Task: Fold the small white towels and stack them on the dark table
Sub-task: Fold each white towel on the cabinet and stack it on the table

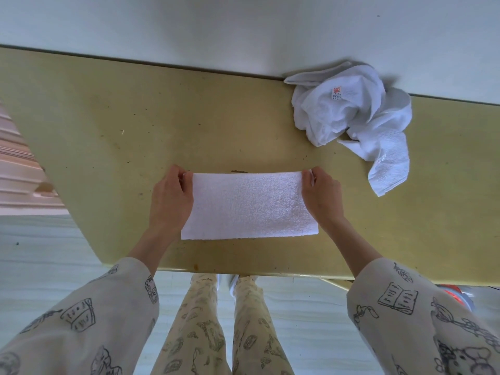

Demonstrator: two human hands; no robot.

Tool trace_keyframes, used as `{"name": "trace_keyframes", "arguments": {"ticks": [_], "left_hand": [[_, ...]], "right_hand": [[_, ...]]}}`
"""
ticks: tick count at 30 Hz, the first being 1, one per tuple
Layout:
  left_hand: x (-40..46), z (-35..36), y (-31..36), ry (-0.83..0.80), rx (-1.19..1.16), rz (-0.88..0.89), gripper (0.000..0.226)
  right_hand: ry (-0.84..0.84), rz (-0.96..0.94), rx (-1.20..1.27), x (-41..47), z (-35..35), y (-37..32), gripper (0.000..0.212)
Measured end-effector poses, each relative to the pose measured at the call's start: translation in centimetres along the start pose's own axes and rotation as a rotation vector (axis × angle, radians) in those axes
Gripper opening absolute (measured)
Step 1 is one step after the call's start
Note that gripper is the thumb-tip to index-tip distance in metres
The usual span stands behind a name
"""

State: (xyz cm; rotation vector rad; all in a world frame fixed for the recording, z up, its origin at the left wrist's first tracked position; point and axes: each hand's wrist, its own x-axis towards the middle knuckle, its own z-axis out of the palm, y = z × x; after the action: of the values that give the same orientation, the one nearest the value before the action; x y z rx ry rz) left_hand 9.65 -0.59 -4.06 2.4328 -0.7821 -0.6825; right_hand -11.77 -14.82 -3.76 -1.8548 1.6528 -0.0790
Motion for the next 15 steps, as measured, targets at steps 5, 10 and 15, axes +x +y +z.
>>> {"name": "trace_keyframes", "arguments": {"ticks": [5,10,15], "left_hand": [[-0.1,0.0,0.4,-0.004,0.015,-0.013,0.021],[-0.3,-0.4,0.4,-0.009,0.033,-0.040,0.025],[-1.2,-0.7,0.2,0.126,0.132,0.002,0.029]], "right_hand": [[0.011,-0.001,0.000,-0.1,0.1,-0.2,0.038],[0.012,0.043,0.032,-0.2,-0.2,-0.1,0.028],[0.166,0.042,0.112,-1.0,-0.7,-0.2,0.024]]}}
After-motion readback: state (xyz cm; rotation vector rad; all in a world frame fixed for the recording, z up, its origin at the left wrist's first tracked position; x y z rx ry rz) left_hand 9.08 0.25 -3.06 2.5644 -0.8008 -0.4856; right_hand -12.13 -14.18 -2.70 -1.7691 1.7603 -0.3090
